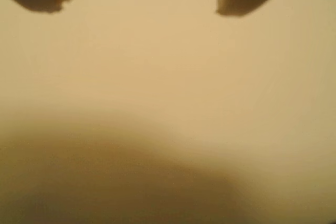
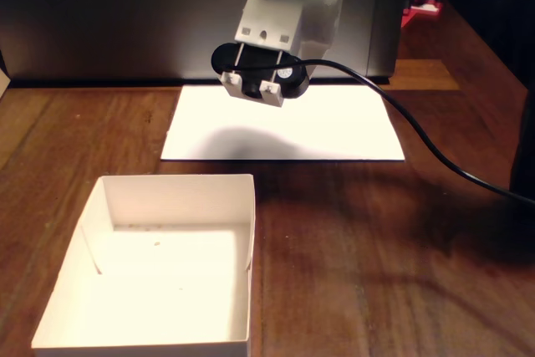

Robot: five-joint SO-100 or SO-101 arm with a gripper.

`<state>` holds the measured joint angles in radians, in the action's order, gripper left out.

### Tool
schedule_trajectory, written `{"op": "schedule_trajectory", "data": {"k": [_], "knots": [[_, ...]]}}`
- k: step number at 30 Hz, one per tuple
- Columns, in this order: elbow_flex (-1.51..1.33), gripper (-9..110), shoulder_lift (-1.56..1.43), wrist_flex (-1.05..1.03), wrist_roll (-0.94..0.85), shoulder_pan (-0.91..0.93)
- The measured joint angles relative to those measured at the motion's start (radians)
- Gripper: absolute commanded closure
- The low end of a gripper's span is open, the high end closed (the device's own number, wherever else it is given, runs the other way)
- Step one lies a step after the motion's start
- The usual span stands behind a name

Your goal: Grasp a mini cookies block and put it in the white box.

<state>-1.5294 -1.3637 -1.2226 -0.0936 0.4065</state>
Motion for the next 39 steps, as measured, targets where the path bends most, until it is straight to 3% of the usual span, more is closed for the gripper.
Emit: {"op": "schedule_trajectory", "data": {"k": [5, 8, 13, 16, 19, 21, 39], "knots": [[-0.179, 96, -0.219, 0.074, 0.078, -0.141], [-0.574, 96, -0.492, 0.086, 0.072, -0.268], [-1.333, 96, -0.997, 0.101, 0.08, -0.313], [-1.559, 96, -1.427, 0.104, 0.081, -0.307], [-1.66, 96, -1.827, 0.092, 0.08, -0.305], [-1.672, 96, -1.928, 0.089, 0.08, -0.31], [-1.672, 96, -1.944, 0.089, 0.08, -0.318]]}}
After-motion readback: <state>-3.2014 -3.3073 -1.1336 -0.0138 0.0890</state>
